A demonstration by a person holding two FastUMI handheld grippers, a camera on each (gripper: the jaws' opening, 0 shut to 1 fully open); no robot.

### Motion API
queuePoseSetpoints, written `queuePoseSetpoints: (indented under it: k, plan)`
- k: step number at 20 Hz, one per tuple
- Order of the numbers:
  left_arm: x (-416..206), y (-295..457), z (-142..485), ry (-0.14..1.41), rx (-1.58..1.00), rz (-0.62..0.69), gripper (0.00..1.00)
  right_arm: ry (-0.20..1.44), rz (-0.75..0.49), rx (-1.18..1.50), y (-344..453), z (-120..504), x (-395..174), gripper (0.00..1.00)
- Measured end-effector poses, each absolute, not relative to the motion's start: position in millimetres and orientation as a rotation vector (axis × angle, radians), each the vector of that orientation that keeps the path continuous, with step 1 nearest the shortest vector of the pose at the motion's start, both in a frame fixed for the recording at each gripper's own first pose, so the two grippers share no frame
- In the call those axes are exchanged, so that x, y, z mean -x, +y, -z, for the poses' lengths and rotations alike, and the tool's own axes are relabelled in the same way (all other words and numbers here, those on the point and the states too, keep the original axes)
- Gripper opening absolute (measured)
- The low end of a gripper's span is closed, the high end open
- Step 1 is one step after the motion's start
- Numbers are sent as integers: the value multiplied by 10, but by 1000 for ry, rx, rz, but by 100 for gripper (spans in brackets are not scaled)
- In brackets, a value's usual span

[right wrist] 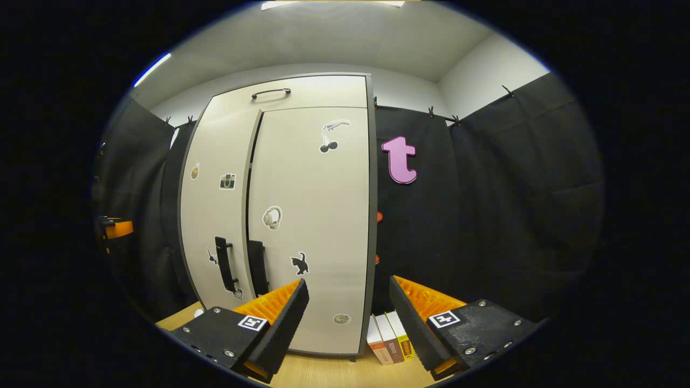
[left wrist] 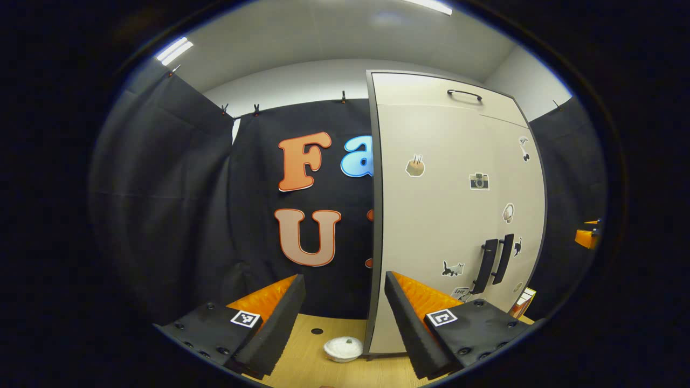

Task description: Grab one shoe with the right hand and put it into the shoe cabinet, grab the other shoe with the left hand and put it into the shoe cabinet; then close the right door with the right hand and the left door with the left hand.

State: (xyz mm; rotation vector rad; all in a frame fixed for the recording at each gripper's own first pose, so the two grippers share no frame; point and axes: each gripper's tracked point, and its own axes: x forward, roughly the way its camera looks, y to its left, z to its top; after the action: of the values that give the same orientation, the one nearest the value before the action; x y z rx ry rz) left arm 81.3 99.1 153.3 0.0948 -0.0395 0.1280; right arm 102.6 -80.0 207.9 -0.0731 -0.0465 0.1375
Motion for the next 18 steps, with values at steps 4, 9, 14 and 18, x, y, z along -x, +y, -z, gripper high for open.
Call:
queuePoseSetpoints:
  k: [4,9,14,18]
  plan:
    - [-671,1202,-1527,-23,-10,-113,98,-71,-131,98,-688,-2198,-881,93]
    - [-456,1580,-1795,-63,-62,-168,96,-84,-131,95,-623,-2262,-687,94]
    - [-276,1636,-1954,-95,-75,-178,96,-100,-115,92,-671,-2331,-566,94]
    - [-229,1646,-1956,-85,-62,-163,96,-96,-103,101,-712,-2316,-511,94]
